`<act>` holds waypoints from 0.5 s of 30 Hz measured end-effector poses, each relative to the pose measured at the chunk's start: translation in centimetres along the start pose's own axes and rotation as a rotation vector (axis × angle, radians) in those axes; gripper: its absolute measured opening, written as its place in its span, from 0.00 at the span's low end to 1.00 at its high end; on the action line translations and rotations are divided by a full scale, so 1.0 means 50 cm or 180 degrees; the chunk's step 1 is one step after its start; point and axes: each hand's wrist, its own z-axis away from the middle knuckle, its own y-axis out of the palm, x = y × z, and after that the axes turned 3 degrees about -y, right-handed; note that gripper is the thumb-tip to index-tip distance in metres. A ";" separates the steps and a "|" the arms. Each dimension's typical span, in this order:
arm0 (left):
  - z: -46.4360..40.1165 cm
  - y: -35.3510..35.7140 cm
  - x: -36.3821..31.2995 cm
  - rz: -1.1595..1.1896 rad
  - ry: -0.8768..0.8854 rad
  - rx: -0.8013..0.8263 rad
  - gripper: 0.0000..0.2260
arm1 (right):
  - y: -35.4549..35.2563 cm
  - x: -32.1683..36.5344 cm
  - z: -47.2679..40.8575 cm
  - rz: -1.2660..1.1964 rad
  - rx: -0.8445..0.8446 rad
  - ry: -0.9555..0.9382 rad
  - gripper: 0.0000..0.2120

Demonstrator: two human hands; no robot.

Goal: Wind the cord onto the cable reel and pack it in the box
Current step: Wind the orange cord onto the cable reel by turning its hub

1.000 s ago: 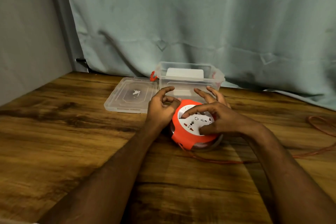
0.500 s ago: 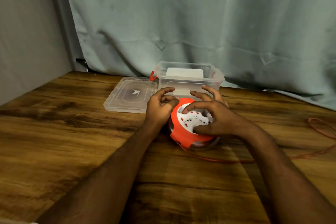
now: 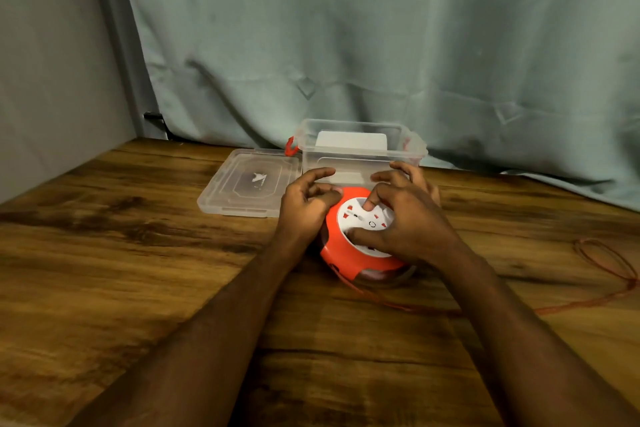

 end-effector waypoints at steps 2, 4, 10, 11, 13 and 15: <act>-0.002 0.002 0.003 0.0018 0.0027 -0.0054 0.21 | 0.005 0.007 0.001 0.0074 -0.0127 0.0153 0.26; -0.001 0.004 0.004 0.0061 0.0036 -0.0092 0.26 | 0.010 0.010 -0.001 0.0172 -0.0200 0.0308 0.26; -0.002 0.006 0.009 0.0232 -0.0018 -0.0164 0.38 | 0.011 0.011 -0.002 0.0132 -0.0268 0.0338 0.23; -0.003 0.007 0.009 0.0268 -0.0024 -0.0179 0.38 | 0.005 0.007 0.000 -0.0103 -0.0267 0.0176 0.21; -0.003 0.008 0.006 0.0344 -0.0051 -0.0182 0.37 | -0.012 -0.005 0.004 -0.0681 -0.0068 -0.0233 0.21; -0.003 0.009 0.004 0.0358 -0.0064 -0.0150 0.37 | -0.025 -0.014 0.008 -0.0952 0.0307 -0.0573 0.25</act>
